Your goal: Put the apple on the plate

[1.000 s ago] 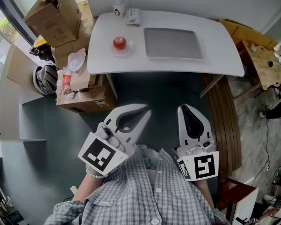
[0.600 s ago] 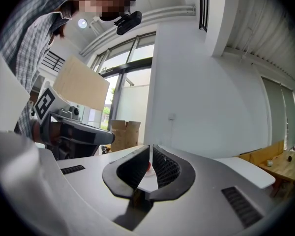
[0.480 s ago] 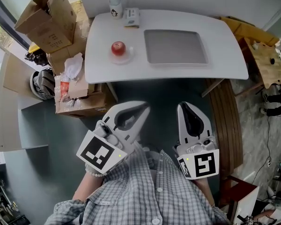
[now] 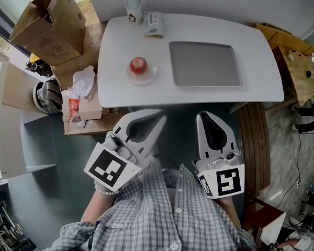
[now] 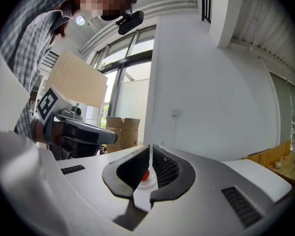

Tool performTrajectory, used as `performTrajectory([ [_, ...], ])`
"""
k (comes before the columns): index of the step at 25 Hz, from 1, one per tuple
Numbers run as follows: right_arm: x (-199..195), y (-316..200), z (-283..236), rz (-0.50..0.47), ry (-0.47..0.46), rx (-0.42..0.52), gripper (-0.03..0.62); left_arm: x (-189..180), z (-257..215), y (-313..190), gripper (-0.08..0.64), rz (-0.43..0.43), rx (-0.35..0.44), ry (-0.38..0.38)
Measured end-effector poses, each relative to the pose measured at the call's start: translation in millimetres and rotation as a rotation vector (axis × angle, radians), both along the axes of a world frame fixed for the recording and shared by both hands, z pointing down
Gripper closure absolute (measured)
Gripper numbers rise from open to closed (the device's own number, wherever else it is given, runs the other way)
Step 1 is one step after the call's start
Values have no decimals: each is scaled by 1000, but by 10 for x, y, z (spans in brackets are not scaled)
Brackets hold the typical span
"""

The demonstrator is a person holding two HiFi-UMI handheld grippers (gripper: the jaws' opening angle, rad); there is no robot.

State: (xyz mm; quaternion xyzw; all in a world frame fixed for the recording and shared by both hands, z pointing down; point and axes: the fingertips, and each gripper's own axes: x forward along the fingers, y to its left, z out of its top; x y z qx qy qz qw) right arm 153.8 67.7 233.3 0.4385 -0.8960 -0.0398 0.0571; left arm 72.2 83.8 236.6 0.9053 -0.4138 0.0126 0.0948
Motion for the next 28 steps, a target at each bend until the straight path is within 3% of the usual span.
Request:
performTrajectory([
  [14,-905,-920,34,-78,88,17,560,-938,68,-913,552,-77,9,20],
  [28,-1287,-1375,224,-111,117,-36,560,-1490,225,-1292,552,-151,-24,21],
])
